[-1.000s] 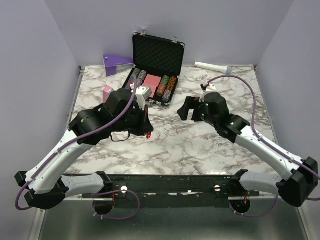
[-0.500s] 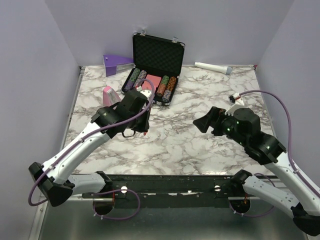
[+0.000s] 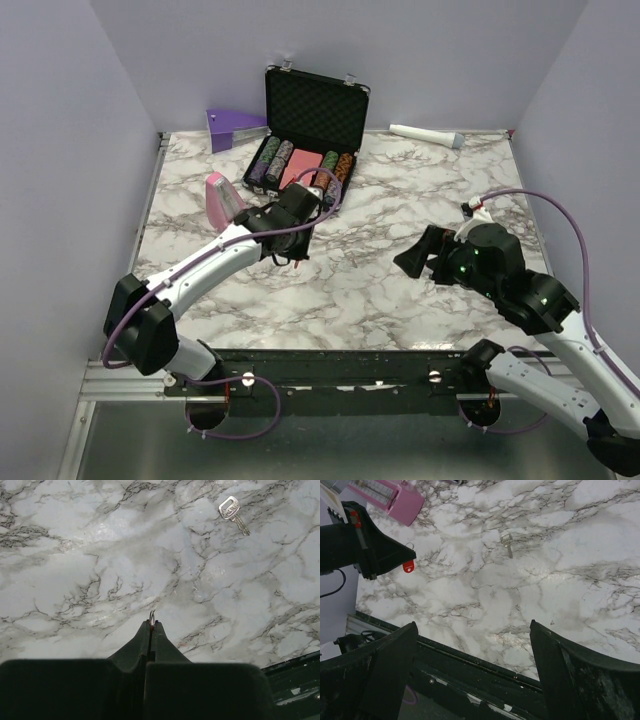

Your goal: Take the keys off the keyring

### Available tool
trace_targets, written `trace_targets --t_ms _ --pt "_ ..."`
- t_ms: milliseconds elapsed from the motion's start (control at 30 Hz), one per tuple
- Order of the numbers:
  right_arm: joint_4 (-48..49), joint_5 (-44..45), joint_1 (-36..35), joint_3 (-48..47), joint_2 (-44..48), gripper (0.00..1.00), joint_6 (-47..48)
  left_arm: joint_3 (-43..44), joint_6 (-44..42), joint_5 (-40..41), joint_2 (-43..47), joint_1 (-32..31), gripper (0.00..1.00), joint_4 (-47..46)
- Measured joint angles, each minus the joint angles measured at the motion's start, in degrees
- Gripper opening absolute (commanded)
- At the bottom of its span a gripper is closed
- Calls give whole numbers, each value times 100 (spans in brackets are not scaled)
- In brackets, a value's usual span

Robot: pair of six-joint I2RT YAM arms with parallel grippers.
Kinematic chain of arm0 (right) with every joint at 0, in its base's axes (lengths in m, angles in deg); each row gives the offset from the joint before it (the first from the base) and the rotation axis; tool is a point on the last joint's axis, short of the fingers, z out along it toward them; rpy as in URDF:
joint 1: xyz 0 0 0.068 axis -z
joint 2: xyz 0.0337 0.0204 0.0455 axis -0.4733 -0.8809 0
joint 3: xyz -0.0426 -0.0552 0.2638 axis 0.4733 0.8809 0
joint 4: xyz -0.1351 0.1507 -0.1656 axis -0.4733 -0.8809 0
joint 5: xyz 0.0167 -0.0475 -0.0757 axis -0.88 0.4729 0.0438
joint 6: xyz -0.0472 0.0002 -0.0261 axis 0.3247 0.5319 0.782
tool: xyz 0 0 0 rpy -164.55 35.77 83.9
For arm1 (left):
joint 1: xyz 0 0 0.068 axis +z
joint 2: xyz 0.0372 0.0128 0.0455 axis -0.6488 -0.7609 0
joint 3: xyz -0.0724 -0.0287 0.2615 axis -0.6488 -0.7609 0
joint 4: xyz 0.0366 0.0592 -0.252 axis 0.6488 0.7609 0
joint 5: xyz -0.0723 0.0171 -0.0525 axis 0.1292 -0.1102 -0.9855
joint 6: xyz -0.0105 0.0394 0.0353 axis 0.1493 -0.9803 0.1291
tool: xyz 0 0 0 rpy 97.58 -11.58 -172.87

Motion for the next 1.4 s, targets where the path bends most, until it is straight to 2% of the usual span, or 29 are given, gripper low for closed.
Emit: trace_targets --t_ms 33,100,167,233,300,400,733,933,1067,1233,1400 --pt "-26 2 0 0 2 100 0 0 15 28 -85 0 0 -57" --pt "-57 4 0 -4 0 100 2 0 31 55 -197 0 9 -138" --pt "-105 4 0 -20 0 100 2 7 39 68 -332 4 29 -208" --pt "-164 4 0 -59 0 100 4 15 61 72 -472 7 45 -262" --pt "-199 4 0 -87 0 100 7 15 79 72 -595 4 59 -313" --pt "-256 4 0 -109 2 100 7 15 96 70 -664 7 71 -363" --pt "-323 -2 0 -181 13 100 0 116 101 72 -564 7 87 -393" --pt "-321 -66 0 -219 -44 100 -2 125 70 149 192 7 92 -382" --pt "-304 -131 0 -391 -131 100 0 -2 -92 275 1073 7 93 -463" --pt "-205 -155 0 -457 -81 100 -17 -699 -389 625 1971 46 93 -776" --pt "-140 -155 0 -468 -22 100 -116 -1908 -754 846 2750 468 96 -1392"
